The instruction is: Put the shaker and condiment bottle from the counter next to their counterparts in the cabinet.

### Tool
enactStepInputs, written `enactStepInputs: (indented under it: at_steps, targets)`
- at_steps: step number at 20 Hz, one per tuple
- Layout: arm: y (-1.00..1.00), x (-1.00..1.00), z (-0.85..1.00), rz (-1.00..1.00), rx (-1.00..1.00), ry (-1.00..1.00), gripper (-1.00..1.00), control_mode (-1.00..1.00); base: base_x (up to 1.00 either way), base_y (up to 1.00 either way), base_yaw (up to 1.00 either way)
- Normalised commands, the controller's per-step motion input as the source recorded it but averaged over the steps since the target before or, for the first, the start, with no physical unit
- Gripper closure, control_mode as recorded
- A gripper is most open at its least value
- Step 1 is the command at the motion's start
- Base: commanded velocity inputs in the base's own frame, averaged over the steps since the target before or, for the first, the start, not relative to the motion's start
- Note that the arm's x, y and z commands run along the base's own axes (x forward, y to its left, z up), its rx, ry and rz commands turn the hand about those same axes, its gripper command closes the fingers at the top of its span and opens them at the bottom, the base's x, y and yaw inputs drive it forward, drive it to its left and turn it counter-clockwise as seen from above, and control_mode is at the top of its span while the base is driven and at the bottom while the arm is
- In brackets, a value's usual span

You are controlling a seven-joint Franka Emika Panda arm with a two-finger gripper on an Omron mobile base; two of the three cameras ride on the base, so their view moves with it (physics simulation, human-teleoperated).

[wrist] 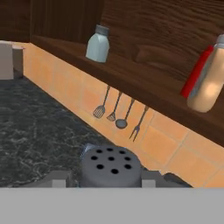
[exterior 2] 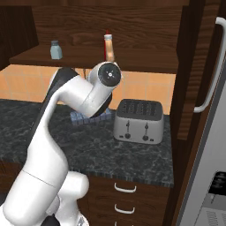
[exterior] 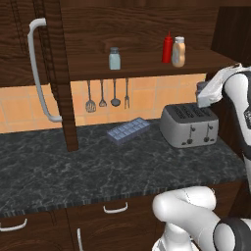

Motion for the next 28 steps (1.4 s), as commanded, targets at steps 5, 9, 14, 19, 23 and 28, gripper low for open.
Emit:
enactStepInputs:
  at_steps: [5,9,14,19,23,28]
  targets:
    - [0.55,-0.02,0.35,0.11,0.03,-0.16,1.0,-1.0,0.0,0.0,0.0]
    - [0.03,0.15,0.69,0.1,0.0,-0.06,1.0,-1.0,0.0,0.0,0.0]
    - [0.01,0.41,0.62,0.06,0.0,0.0,1.0,-1.0,0.0,0.0,0.0]
    - [0.35,0.3,0.4,0.1,0.0,0.04,1.0,-1.0,0.0,0.0,0.0]
    - [0.33,0.14,0.36,0.12,0.0,0.0,1.0,-1.0,0.0,0.0,0.0]
    - [0.25,0.18,0.17,0.06,0.01,0.04,1.0,-1.0,0.0,0.0,0.0]
